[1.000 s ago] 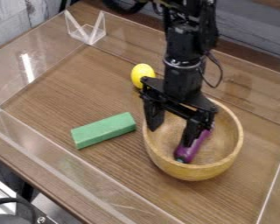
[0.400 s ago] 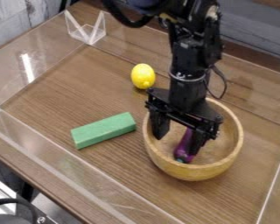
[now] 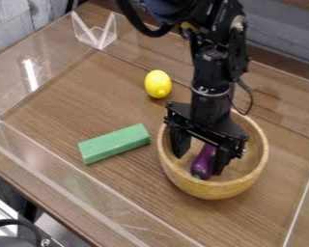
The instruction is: Remove the purple eggplant from inside the brown bowl and put it on the table
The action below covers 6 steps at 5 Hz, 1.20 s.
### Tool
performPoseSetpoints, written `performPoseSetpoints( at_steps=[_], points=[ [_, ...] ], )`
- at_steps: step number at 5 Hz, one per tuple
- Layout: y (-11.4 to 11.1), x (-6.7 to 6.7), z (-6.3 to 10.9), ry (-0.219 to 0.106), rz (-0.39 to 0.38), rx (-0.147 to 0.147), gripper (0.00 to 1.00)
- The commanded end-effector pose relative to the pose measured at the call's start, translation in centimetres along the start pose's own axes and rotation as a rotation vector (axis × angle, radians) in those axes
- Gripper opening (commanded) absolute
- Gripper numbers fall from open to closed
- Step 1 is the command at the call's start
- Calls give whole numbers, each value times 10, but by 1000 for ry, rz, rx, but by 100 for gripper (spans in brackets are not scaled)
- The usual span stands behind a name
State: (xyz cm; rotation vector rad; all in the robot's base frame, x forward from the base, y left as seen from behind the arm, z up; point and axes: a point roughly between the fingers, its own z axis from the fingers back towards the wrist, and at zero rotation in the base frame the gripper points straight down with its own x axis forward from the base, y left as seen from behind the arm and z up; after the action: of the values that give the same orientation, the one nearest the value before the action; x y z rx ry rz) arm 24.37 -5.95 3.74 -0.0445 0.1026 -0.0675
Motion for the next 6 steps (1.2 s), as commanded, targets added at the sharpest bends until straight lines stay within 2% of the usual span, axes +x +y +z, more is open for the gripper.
performPoseSetpoints(
  at_steps=[1,6],
  points=[
    [-4,5,5,-34,-10,-5,100],
    [-5,7,-2,-29,2,-17,100]
  ],
)
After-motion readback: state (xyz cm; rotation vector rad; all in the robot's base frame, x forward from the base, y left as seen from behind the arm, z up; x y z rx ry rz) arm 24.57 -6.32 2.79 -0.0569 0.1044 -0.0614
